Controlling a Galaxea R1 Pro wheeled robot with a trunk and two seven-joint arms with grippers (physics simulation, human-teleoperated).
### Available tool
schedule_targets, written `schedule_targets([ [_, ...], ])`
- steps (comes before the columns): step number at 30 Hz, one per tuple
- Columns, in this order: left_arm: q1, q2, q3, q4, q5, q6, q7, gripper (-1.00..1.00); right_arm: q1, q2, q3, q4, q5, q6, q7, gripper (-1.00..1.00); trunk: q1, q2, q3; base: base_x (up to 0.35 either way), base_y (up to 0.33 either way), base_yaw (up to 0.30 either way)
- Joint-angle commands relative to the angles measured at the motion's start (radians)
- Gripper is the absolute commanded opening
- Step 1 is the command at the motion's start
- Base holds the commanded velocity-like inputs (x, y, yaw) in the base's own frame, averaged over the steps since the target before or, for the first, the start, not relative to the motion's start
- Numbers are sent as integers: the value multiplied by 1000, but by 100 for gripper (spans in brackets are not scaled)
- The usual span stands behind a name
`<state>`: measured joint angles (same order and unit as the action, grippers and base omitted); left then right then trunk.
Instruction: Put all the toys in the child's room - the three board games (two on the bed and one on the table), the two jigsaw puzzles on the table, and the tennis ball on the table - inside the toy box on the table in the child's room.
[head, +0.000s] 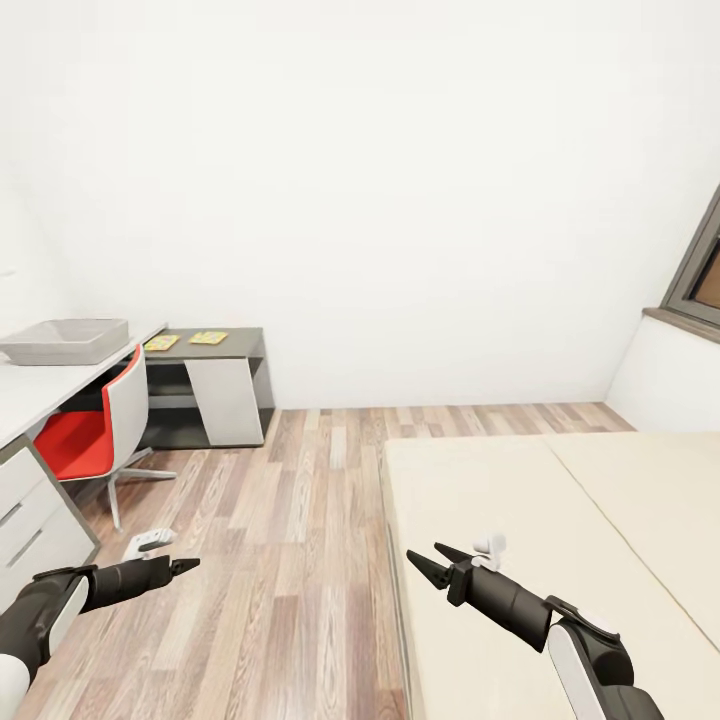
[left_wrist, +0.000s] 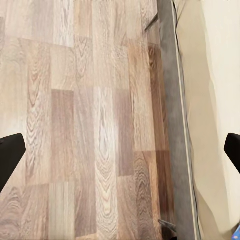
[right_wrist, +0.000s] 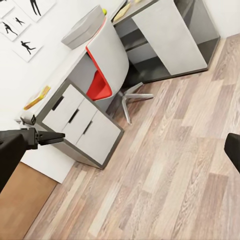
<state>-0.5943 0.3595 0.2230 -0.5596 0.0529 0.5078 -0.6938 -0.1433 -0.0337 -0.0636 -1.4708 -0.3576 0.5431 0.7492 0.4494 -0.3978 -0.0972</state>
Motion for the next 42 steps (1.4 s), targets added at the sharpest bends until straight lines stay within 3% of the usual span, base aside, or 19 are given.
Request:
schedule_targets([
  [1, -1, 0, 2, 0, 5, 9, -2, 100, -1, 0, -1, 0, -7, 8, 1, 100, 1, -2, -2, 0, 20, 13],
  [12, -1, 1, 2, 0, 5, 9, -3, 100, -1, 0, -1, 0, -7, 8, 1, 100, 1, -2, -2, 0, 150, 0],
  [42, -1, 1, 2, 0, 5, 9, -3, 100, -1, 0, -1, 0, -7, 8, 1, 100, 1, -2, -1, 0, 282, -47],
])
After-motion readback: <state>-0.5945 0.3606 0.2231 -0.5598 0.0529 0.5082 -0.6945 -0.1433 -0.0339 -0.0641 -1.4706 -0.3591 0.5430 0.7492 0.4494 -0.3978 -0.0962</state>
